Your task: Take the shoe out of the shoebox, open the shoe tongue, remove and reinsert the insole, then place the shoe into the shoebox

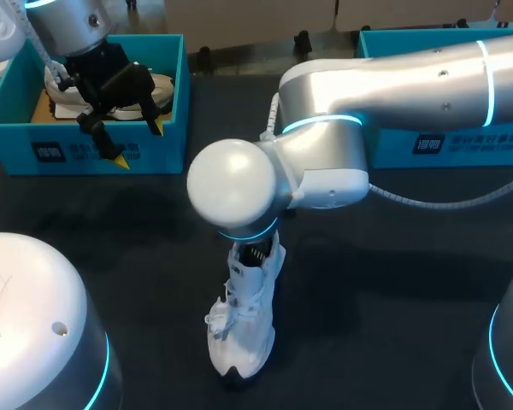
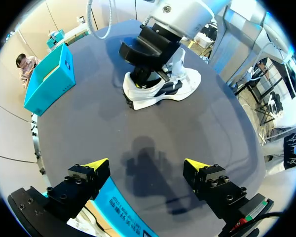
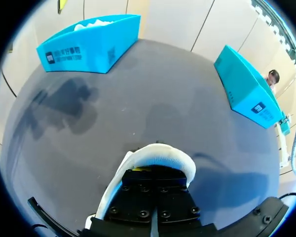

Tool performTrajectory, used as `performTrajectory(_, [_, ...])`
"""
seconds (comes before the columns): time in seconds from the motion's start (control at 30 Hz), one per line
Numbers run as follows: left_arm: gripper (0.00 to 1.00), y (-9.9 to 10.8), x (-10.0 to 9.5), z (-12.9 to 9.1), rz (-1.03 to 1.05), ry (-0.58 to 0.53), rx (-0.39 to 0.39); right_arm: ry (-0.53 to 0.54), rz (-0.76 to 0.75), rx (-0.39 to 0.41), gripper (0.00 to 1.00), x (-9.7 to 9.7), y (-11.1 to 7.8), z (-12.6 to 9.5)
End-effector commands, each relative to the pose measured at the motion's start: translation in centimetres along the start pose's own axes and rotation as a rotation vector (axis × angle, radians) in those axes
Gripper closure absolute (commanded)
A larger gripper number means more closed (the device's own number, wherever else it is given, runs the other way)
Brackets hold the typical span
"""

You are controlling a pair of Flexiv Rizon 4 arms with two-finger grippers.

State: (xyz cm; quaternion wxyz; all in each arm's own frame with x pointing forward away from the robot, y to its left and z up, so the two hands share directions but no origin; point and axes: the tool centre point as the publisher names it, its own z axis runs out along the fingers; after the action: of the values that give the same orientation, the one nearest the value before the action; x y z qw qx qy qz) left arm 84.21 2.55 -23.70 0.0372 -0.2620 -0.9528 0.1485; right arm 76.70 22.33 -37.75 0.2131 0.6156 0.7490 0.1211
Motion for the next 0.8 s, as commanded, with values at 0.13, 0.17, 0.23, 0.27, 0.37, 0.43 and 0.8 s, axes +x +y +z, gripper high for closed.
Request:
performTrajectory(0.13, [0.0,0.0,0.1,0.0,0.0,0.0,-0.002,0.048,0.264,0.007,1.0,-0.3,-0.7,3.3])
performTrajectory(0.17, [0.0,0.0,0.1,0.0,0.0,0.0,-0.002,0.052,0.265,0.01,1.0,-0.3,-0.8,3.5])
performTrajectory(0.23, [0.0,0.0,0.1,0.0,0.0,0.0,-0.002,0.061,0.273,0.021,1.0,-0.3,-1.0,3.9])
performTrajectory(0.27, [0.0,0.0,0.1,0.0,0.0,0.0,-0.002,0.071,0.275,0.024,1.0,-0.3,-1.2,4.1])
performTrajectory(0.37, [0.0,0.0,0.1,0.0,0.0,0.0,-0.002,0.081,0.285,0.044,1.0,0.0,-1.7,4.2])
performTrajectory(0.43, [0.0,0.0,0.1,0.0,0.0,0.0,-0.002,0.087,0.296,0.053,1.0,0.2,-2.2,3.8])
performTrajectory(0.8, [0.0,0.0,0.1,0.0,0.0,0.0,-0.002,0.023,0.287,0.039,1.0,1.2,-2.2,-1.5])
